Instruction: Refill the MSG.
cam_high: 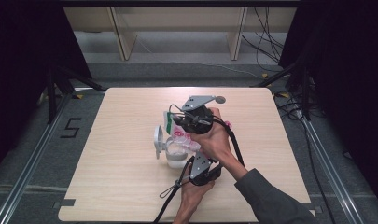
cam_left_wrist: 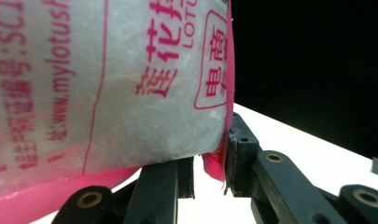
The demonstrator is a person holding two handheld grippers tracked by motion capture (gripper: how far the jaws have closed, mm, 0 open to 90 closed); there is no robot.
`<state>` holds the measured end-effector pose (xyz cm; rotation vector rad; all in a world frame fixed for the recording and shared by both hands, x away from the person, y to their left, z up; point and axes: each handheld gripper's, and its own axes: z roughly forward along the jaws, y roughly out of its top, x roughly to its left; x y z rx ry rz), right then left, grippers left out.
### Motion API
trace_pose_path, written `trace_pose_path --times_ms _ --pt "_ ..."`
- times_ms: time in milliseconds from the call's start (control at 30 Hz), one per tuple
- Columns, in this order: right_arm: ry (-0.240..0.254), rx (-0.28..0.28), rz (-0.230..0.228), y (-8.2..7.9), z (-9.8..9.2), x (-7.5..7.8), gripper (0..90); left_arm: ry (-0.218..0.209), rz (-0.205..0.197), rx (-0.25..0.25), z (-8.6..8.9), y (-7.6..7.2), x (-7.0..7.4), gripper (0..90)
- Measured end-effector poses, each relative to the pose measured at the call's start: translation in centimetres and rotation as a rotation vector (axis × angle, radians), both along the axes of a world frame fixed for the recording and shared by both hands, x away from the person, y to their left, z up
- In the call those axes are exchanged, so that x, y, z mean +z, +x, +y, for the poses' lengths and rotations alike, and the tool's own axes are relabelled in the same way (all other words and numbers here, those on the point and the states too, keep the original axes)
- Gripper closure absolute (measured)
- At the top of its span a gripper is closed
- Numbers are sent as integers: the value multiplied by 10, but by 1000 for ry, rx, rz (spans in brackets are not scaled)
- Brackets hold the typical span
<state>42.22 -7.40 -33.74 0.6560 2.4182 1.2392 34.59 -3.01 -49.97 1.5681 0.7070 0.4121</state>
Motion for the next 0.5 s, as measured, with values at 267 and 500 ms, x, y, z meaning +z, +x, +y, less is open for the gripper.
trace_pose_path --times_ms 267,500 --pt "-14 12 0 0 1 1 895 -15 1 -4 -1 1 1 758" --pt "-18 5 8 0 2 2 894 -15 -4 -3 -2 1 1 757"
